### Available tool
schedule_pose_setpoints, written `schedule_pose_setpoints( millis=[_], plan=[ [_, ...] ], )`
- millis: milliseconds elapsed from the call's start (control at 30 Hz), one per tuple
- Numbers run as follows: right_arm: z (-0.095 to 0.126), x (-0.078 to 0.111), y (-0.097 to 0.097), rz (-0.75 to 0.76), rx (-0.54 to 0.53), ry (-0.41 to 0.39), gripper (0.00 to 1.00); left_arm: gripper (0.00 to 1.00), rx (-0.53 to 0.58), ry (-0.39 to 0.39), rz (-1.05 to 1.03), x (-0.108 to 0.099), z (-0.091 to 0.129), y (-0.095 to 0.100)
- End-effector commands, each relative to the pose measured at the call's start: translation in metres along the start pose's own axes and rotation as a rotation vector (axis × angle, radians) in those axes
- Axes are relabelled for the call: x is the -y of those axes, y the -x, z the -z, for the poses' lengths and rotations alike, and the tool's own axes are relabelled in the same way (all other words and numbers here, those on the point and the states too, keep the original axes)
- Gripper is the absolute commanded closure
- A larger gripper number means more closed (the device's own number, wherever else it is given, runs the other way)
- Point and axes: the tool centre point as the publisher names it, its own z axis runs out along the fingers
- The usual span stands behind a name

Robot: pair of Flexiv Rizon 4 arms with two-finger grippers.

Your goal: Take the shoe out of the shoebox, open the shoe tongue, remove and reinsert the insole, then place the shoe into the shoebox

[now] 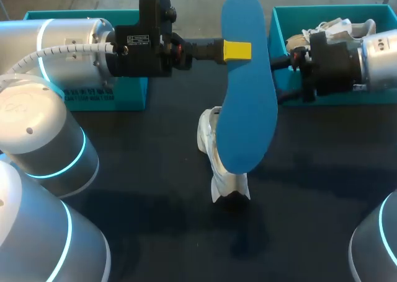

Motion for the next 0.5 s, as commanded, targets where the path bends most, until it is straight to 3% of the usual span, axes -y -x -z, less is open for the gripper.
schedule_pose_setpoints(
  millis=[33,233,500],
  plan=[
    [0.003,0.002,-0.008,0.014,-0.061,0.031,0.00,1.00,-0.001,-0.004,0.000,-0.002,0.000,0.000],
    [0.023,0.007,-0.032,0.022,-0.155,0.032,0.00,1.00,-0.001,-0.004,0.000,-0.002,0.000,0.000],
    [0.028,0.010,-0.065,0.059,-0.226,-0.067,0.00,1.00,-0.001,-0.004,0.000,-0.002,0.000,0.000]
  ],
)
